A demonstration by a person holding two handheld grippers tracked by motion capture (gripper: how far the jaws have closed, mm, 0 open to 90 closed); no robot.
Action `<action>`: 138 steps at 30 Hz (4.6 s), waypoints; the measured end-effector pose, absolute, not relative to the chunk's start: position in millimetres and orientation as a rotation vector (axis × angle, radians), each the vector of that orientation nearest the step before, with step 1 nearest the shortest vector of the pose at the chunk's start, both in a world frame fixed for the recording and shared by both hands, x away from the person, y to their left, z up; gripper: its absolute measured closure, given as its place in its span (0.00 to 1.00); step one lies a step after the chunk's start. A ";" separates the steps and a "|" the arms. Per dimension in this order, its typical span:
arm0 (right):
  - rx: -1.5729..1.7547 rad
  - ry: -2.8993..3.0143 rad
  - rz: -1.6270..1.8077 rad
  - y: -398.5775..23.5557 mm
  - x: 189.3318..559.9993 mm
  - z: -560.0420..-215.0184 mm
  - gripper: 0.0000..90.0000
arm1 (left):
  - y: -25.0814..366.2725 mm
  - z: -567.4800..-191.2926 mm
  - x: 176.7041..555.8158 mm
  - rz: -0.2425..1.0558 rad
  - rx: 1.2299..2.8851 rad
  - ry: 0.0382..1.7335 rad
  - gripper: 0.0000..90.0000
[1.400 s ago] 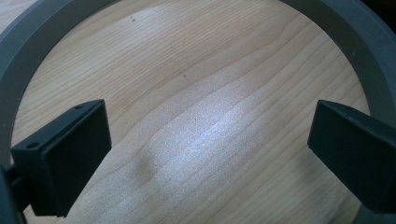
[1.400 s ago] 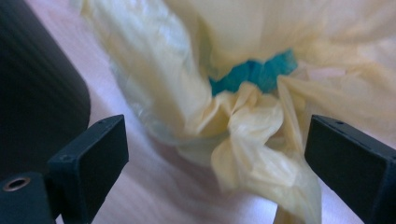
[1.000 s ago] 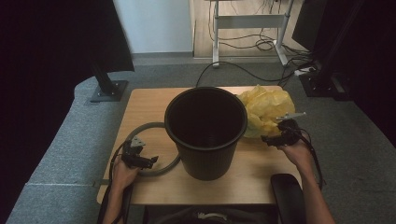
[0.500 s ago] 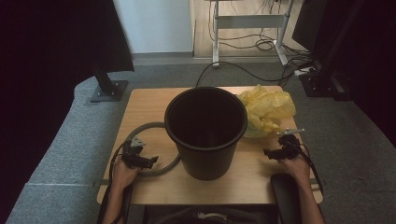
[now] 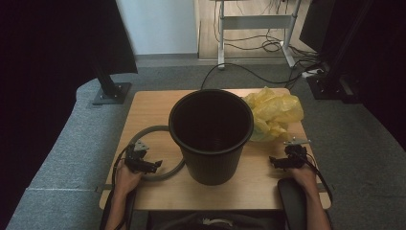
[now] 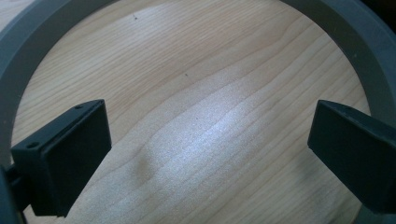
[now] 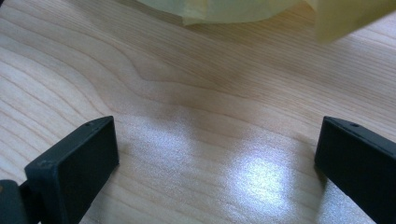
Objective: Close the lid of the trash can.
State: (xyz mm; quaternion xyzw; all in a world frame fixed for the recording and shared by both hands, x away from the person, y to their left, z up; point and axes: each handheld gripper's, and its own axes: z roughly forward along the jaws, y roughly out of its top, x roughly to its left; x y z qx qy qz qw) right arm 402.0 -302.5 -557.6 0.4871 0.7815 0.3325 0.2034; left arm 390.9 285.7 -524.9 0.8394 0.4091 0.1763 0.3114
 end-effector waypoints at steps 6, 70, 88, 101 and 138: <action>1.359 2.181 0.928 -302.5 401.9 -557.6 0.00 | 289.4 -520.4 390.7 0.462 2.205 1.087 0.00; 1.352 2.187 0.928 -301.8 400.9 -557.6 0.00 | 365.9 -528.6 444.5 0.495 2.033 1.557 0.87; 1.352 2.187 0.928 -301.8 400.9 -557.6 0.00 | 383.2 -513.8 444.2 0.321 1.940 1.560 0.88; 1.352 2.187 0.928 -301.8 400.9 -557.6 0.00 | 392.8 -483.9 442.7 0.276 1.931 1.542 0.88; 1.351 2.187 0.927 -301.9 400.9 -557.5 0.00 | 409.6 -384.1 442.6 0.189 1.952 1.520 0.88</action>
